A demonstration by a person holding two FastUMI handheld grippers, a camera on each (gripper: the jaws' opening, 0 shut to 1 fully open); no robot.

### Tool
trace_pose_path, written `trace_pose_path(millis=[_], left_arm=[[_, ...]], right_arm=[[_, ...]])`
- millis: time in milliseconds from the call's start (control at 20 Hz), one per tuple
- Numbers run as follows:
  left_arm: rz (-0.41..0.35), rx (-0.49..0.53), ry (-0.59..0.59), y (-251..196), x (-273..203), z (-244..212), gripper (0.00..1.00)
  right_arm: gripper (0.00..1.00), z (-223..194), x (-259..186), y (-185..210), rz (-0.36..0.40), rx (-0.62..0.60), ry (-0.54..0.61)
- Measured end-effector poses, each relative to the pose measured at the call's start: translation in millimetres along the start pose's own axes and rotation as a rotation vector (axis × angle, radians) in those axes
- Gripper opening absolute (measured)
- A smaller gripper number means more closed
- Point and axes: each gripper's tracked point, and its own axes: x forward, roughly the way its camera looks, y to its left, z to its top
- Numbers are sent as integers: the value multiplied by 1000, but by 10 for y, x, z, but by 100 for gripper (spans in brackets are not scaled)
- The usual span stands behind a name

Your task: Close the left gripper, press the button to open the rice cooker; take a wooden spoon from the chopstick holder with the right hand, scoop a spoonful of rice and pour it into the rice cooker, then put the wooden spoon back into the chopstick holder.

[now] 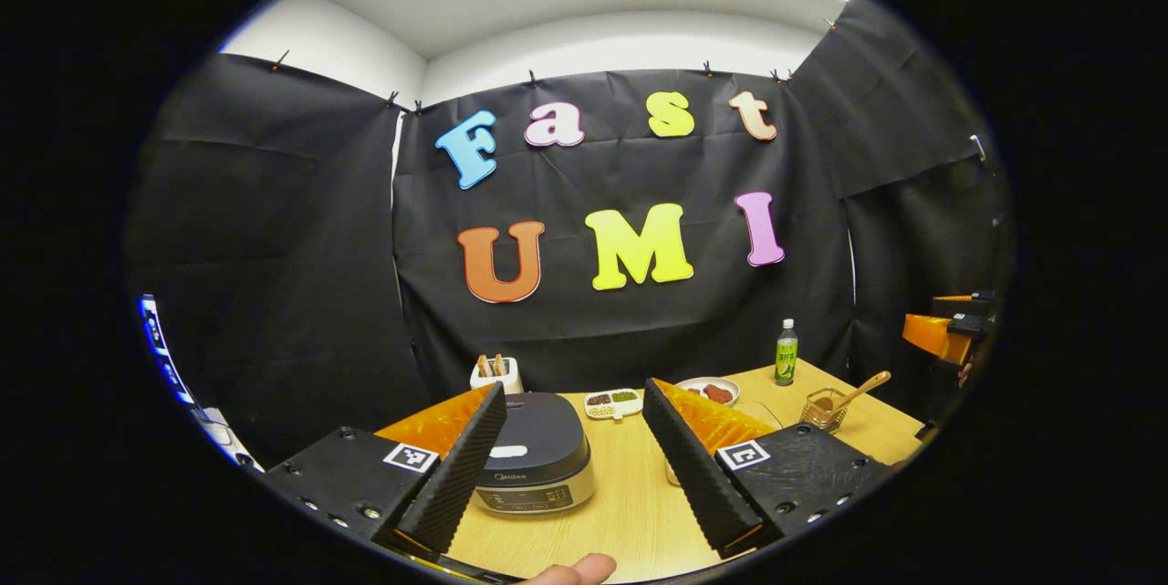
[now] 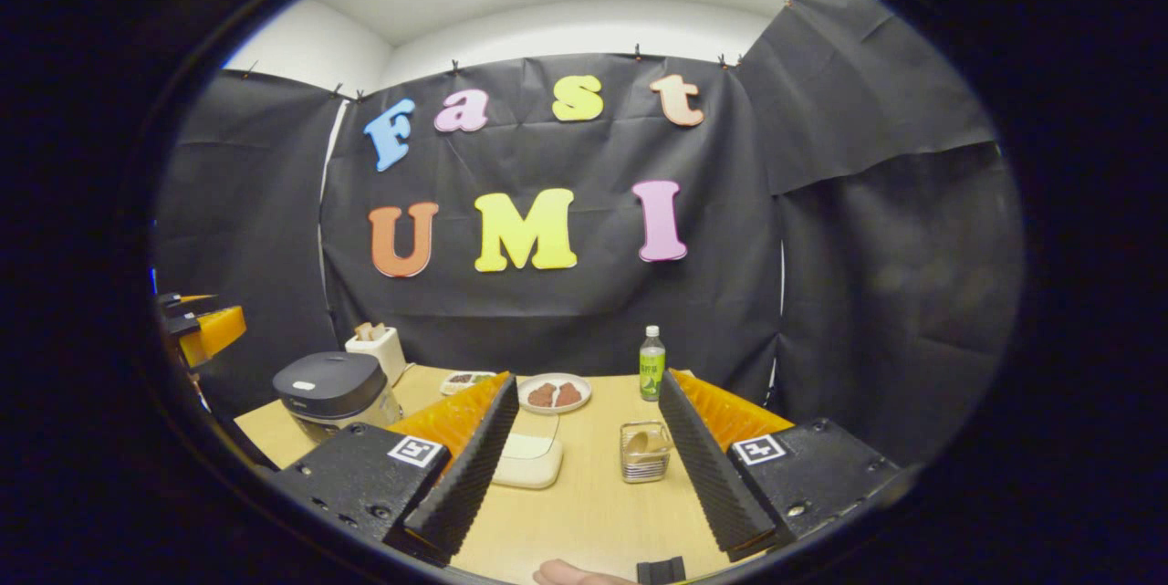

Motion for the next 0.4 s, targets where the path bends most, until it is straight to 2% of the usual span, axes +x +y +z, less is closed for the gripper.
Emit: trace_pose_path(millis=[150, 400], left_arm=[[19, 1, 2, 62, -48, 7, 96], [50, -18, -8, 171, -71, 27, 96]], right_arm=[[98, 103, -118, 12, 0, -17, -29], [100, 143, -201, -9, -17, -40, -39]])
